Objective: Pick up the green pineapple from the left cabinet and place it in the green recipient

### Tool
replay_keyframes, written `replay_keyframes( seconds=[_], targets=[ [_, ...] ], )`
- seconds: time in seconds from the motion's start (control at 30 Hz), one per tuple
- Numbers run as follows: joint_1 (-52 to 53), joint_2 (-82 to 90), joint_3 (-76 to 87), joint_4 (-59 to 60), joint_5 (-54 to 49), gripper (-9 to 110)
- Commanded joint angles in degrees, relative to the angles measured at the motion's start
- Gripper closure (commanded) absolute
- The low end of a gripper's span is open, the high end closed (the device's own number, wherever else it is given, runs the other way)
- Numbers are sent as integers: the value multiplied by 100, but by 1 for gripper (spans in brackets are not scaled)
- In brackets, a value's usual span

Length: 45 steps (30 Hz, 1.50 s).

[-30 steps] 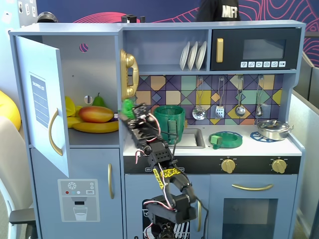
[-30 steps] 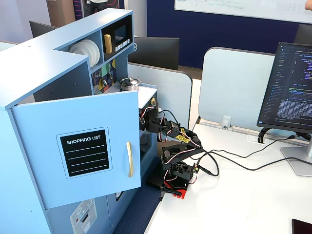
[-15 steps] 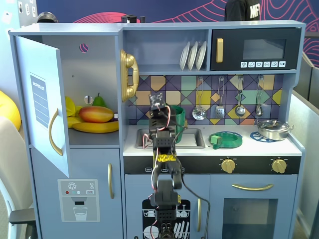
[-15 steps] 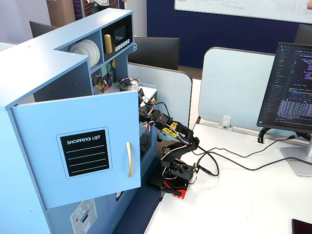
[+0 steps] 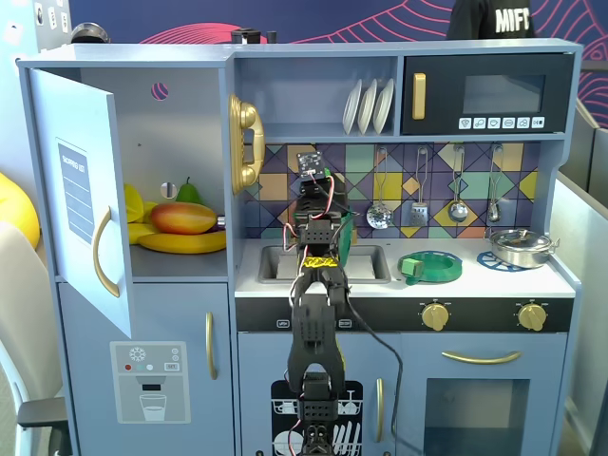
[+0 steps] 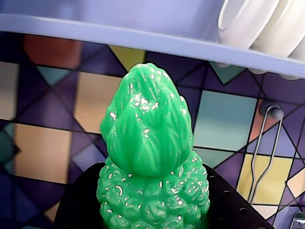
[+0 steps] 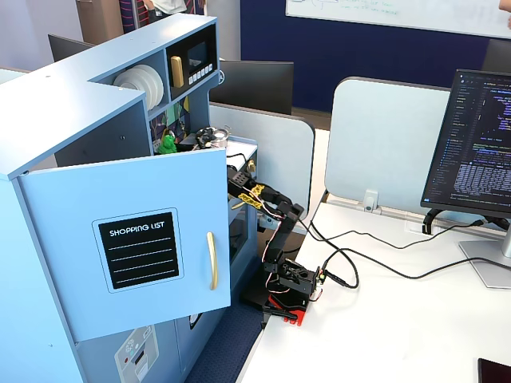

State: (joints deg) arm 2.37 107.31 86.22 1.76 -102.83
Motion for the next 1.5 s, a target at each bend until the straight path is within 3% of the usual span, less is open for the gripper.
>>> replay_keyframes(
  seconds=[0.0,0.2,0.33,0.47,0.83,1.03,1.47],
  targets=[
    [149,-519,-879,-334,-97,102],
    [237,-1020,-1274,-237,-211,100],
    [229,-1134,-1389,-264,193,76],
    [158,-1160,-1468,-272,466,68],
    [0,-703,-1274,62,545,67],
    [-141,888,-105,633,765,67],
    [-668,6337,4992,2681,940,67]
  ],
)
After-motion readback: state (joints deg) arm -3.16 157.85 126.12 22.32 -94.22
